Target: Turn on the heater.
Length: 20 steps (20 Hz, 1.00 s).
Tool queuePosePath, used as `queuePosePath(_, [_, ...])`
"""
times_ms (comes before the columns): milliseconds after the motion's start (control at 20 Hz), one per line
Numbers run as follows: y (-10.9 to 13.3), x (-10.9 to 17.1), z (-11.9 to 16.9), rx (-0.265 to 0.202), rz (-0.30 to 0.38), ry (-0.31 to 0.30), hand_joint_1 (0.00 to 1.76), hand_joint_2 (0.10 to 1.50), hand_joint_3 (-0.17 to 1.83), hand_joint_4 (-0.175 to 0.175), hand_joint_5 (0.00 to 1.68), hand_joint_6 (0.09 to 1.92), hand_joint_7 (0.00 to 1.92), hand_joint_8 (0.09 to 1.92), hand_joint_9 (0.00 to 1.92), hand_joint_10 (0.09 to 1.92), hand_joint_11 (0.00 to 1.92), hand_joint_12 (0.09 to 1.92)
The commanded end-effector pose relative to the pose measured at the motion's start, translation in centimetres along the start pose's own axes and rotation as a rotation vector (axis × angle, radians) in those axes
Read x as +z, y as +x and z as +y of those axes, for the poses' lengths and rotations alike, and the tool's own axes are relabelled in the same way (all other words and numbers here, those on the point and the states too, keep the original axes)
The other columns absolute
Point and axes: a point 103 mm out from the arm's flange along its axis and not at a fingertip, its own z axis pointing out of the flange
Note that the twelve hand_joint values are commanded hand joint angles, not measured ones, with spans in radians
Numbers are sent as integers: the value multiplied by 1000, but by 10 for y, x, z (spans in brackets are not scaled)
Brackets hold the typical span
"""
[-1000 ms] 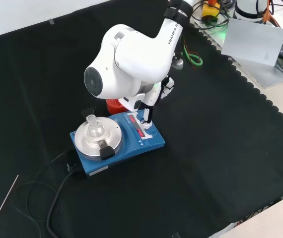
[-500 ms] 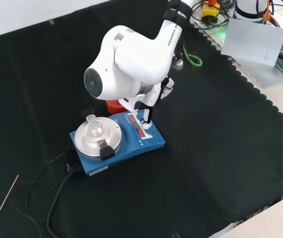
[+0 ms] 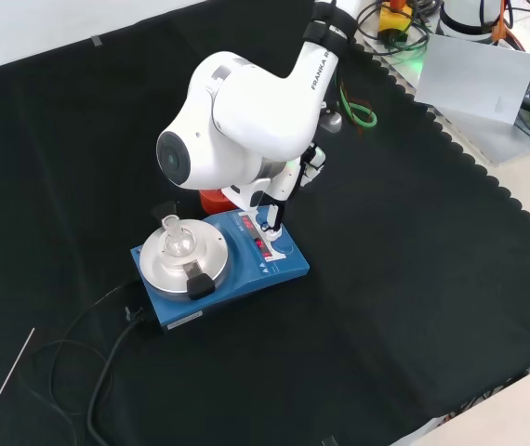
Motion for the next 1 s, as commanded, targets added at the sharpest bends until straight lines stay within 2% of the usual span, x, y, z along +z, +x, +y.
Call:
queuePosePath(50, [1,-1,-2,-4,-1,-21,1665,290,1524,-83,419,87,1907,1566,1920,1549,1814,1405])
queuePosePath(400, [9,-36,-45,-41,-5,-135,1664,290,1525,-83,425,87,1906,1566,1920,1548,1813,1404])
queuePosePath(600, [7,-47,-61,-33,1,-156,1664,290,1525,-83,426,87,1906,1566,1920,1548,1813,1403])
queuePosePath(1000, [-1,-45,-69,-19,20,-163,1662,291,1525,-83,428,87,1905,1565,1920,1547,1812,1402])
